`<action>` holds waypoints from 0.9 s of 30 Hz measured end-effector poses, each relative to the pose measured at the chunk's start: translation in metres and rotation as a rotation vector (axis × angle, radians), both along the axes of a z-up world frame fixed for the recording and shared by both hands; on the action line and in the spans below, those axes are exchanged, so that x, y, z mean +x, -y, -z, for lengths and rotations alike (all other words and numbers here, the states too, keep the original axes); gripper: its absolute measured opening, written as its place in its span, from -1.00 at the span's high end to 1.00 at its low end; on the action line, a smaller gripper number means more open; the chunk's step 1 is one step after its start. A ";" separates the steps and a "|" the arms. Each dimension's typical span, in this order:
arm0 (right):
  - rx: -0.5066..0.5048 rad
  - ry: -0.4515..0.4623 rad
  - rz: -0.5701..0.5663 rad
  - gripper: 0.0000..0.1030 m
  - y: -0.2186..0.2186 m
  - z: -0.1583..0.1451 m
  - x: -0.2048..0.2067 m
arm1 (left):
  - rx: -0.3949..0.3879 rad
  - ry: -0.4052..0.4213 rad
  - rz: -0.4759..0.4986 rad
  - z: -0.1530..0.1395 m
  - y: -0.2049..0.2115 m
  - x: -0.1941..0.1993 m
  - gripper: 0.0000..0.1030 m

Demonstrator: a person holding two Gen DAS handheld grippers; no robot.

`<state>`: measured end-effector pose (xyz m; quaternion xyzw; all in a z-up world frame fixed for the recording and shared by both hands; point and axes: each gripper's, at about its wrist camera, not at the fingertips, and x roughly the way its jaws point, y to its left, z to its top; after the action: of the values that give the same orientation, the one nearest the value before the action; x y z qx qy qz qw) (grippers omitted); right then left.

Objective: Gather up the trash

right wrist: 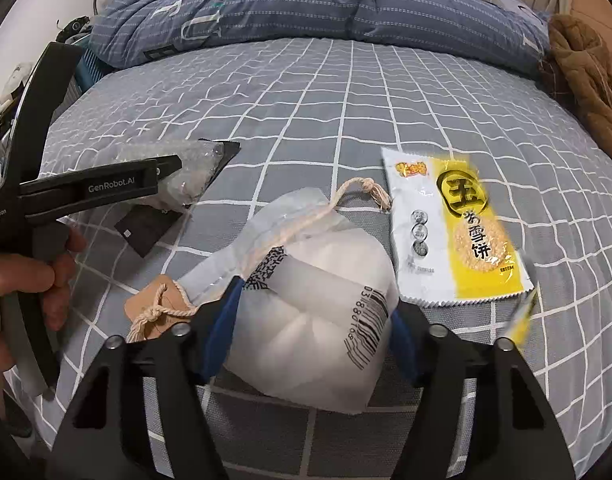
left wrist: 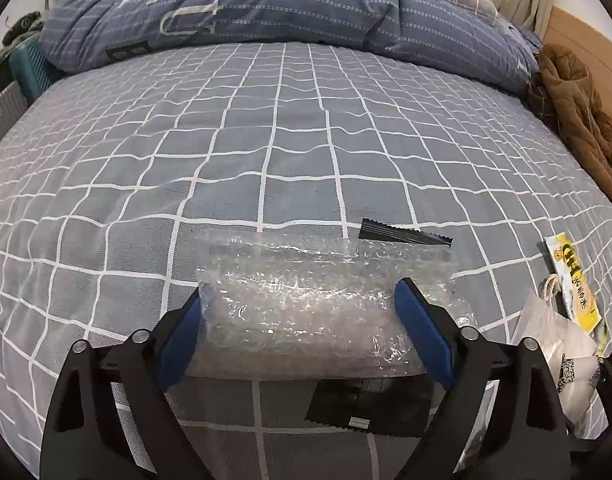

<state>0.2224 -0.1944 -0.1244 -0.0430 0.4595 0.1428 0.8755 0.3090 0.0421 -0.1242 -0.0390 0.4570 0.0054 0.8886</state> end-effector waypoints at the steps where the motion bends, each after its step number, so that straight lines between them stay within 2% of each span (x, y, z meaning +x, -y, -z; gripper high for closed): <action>1: -0.005 0.003 -0.003 -0.10 -0.001 0.000 -0.001 | -0.005 0.001 -0.001 0.000 -0.001 -0.001 -0.67; 5: -0.020 0.018 -0.014 0.02 -0.004 -0.005 -0.001 | -0.009 0.010 0.002 -0.003 -0.002 -0.004 -0.52; 13: -0.007 0.082 -0.020 0.03 -0.004 -0.026 -0.009 | -0.043 0.031 -0.006 -0.013 -0.004 -0.009 -0.24; 15: 0.000 0.090 -0.017 0.03 -0.003 -0.029 -0.011 | -0.055 0.039 -0.015 -0.017 -0.006 -0.011 -0.09; 20: 0.021 0.097 -0.013 0.03 0.001 -0.034 -0.011 | -0.058 0.054 -0.022 -0.027 -0.008 -0.015 -0.06; 27: 0.024 0.101 -0.019 0.03 0.000 -0.037 -0.013 | -0.056 0.050 -0.026 -0.029 -0.006 -0.019 0.16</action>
<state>0.2090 -0.1948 -0.0877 -0.0441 0.4126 0.1544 0.8967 0.2902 0.0482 -0.0952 -0.0701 0.4340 0.0031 0.8982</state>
